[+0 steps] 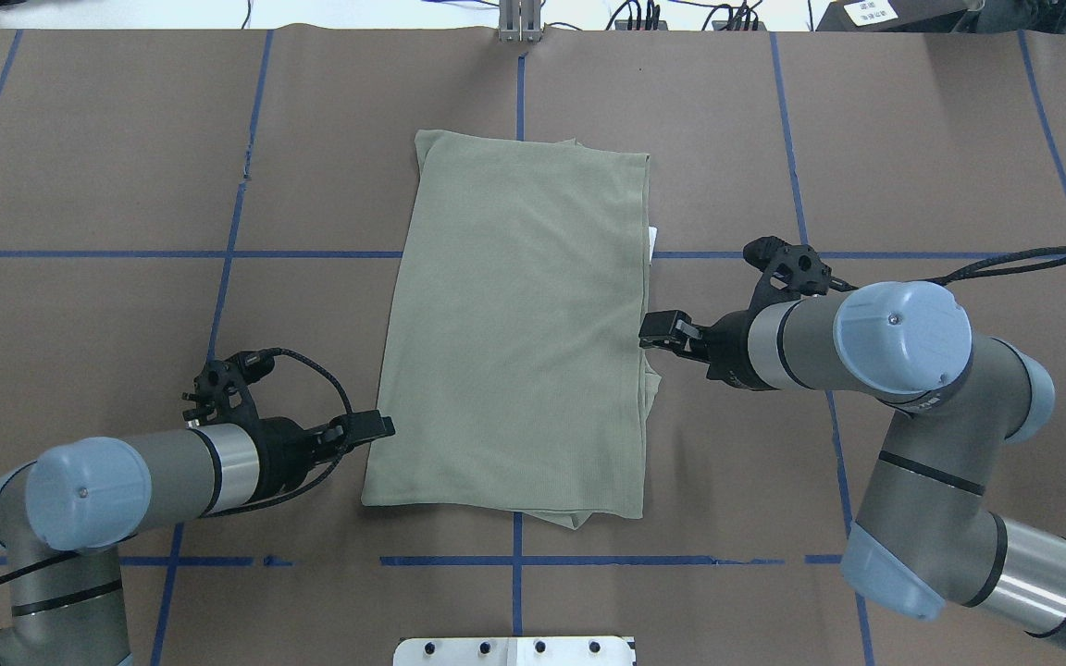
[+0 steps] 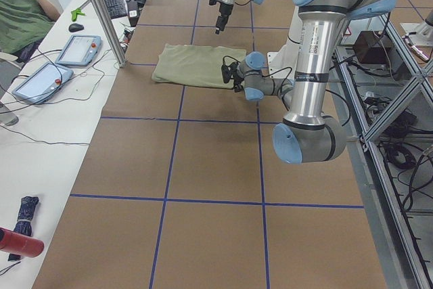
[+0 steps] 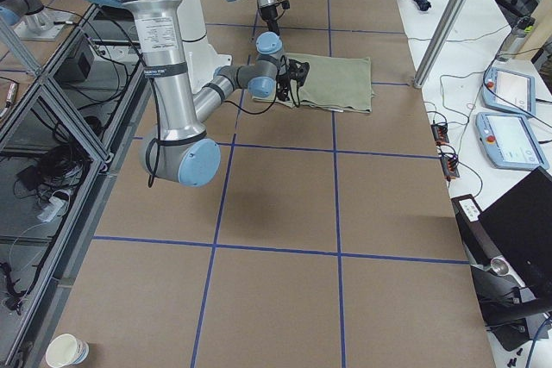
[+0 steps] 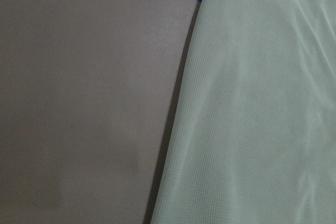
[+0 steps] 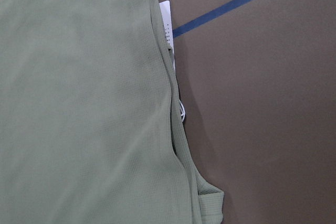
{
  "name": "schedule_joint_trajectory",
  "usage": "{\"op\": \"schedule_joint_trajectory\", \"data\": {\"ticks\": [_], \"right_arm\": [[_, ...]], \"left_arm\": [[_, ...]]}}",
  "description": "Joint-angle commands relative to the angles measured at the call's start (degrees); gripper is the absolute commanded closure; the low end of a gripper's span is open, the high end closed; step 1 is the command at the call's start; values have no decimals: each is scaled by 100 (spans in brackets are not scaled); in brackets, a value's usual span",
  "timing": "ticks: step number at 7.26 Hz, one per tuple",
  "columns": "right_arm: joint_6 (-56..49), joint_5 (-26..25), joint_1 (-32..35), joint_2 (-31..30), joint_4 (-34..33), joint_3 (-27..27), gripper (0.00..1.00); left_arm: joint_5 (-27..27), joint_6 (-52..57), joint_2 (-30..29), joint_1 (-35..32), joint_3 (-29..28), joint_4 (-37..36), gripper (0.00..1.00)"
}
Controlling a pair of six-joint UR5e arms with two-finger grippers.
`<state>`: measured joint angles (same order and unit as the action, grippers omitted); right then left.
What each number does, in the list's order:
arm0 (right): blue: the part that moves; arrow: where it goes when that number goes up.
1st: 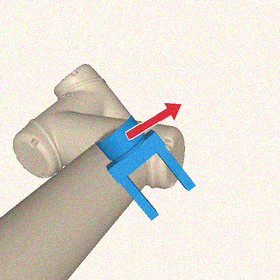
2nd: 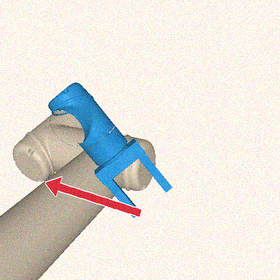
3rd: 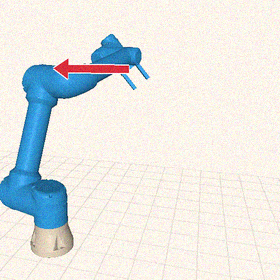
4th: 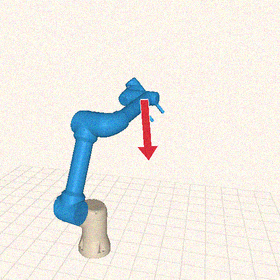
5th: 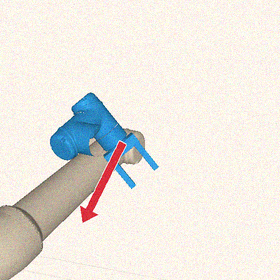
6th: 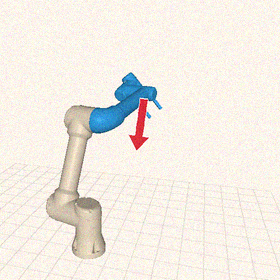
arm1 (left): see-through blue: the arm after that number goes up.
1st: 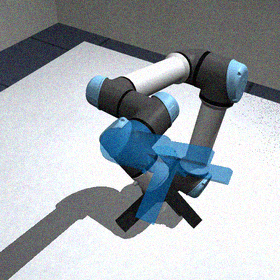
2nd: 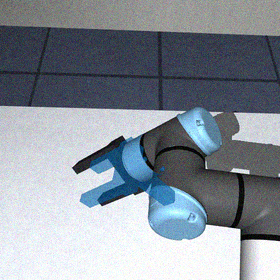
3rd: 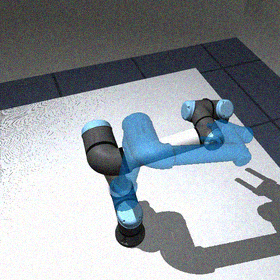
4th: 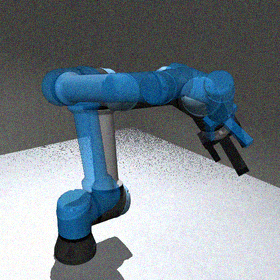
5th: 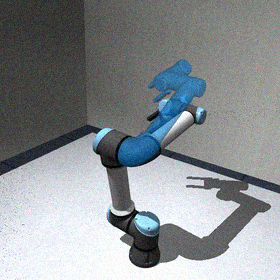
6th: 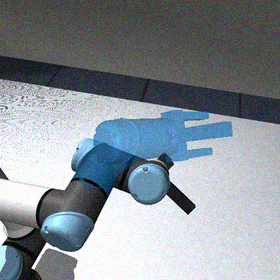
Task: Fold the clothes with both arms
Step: 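Lower the left gripper to the shirt corner nearest it and grasp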
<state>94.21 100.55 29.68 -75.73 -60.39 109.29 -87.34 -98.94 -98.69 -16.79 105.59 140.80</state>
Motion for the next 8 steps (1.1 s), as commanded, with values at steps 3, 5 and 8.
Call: {"op": "schedule_joint_trajectory", "data": {"ticks": [3,5,8], "right_arm": [[10,-17,-24,15,0,13,0],[10,-17,-24,32,0,22,0],[10,-17,-24,24,0,31,0]], "left_arm": [[305,-344,-10,448,-144,35,10],[305,-363,-36,449,-144,35,13],[296,-363,-45,536,-144,35,18]]}}
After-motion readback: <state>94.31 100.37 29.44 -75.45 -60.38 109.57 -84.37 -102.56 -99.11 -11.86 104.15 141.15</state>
